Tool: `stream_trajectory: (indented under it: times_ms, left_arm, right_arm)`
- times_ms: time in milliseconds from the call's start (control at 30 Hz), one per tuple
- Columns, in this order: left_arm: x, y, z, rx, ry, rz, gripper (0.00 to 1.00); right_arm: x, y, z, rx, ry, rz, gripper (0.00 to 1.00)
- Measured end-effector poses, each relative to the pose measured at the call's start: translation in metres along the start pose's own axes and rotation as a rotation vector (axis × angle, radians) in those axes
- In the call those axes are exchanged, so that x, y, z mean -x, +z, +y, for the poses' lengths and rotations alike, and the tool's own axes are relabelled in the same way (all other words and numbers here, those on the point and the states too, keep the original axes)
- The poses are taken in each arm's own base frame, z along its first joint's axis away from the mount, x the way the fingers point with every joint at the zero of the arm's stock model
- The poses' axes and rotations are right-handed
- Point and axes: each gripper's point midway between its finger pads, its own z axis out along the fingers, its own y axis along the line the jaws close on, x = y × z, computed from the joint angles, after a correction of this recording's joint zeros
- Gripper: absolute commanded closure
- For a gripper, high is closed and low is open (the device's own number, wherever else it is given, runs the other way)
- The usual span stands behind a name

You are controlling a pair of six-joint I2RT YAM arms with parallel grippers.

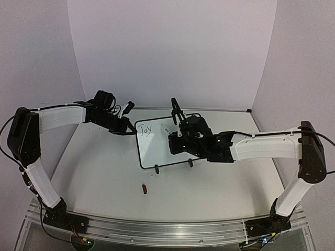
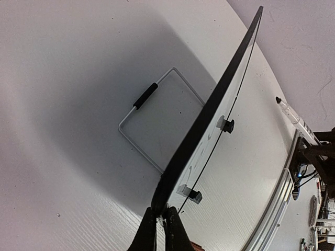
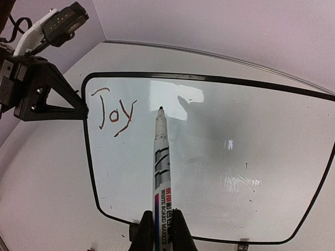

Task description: Write a sentence on the whiteboard

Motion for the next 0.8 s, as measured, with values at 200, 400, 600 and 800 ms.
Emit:
stream_trajectory:
  times_ms: [200,400,600,800]
  left_arm:
    - [0.0,0.0,0.0,0.0,0.0,0.0,1.0]
    - [0.0,0.0,0.0,0.0,0.0,0.0,1.0]
    - [0.0,0.0,0.0,0.0,0.001,0.0,1.0]
    - [0.0,0.0,0.0,0.0,0.001,0.0,1.0]
  right_arm:
    - [-0.015,0.012,-0.002,-0.013,-0.019,0.033,1.0]
    - [-0.019,0.02,-0.002,-0.016,-0.028,0.046,1.0]
    - [-0.009,0.022,0.001,-0.011,-0.02,0.027,1.0]
    - [-0.007,0.028,0.0,-0.013,-0.014,0.022,1.0]
